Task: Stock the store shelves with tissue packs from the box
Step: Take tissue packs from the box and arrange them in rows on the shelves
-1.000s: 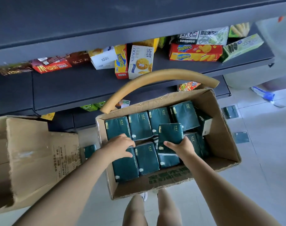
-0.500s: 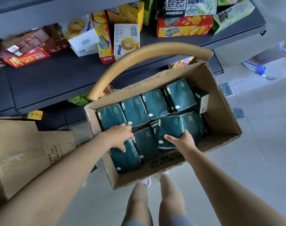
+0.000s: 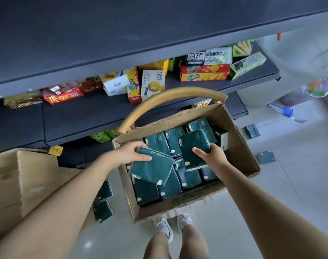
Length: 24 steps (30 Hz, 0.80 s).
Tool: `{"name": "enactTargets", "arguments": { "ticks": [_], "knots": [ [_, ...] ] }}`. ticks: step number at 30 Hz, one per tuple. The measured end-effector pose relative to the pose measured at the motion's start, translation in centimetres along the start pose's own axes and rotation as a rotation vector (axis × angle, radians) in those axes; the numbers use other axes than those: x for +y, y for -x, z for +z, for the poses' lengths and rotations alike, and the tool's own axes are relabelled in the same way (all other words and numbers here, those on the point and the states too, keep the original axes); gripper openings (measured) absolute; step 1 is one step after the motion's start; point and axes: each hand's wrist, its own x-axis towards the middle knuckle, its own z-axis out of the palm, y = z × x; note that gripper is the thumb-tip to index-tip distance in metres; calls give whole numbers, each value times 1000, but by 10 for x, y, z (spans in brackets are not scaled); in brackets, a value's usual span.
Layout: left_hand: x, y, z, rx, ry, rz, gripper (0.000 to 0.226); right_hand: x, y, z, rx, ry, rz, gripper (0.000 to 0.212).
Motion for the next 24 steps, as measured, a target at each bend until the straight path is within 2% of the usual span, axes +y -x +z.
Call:
{"name": "enactTargets", "arguments": {
  "ticks": [7,18,21,24],
  "knots": [
    [80,64,-1,320,337,141,33,-61,23,-85,131,44,-194,47],
    [212,152,48,723,488,471,25,-132,72,-238,246,67,-532,41],
    [251,167,68,856,526,531,25,-141,78,-282,239,66,-593,31],
    [283,181,84,933,532,594,20,-148,82,-321,221,42,-639,39]
  ]
}}
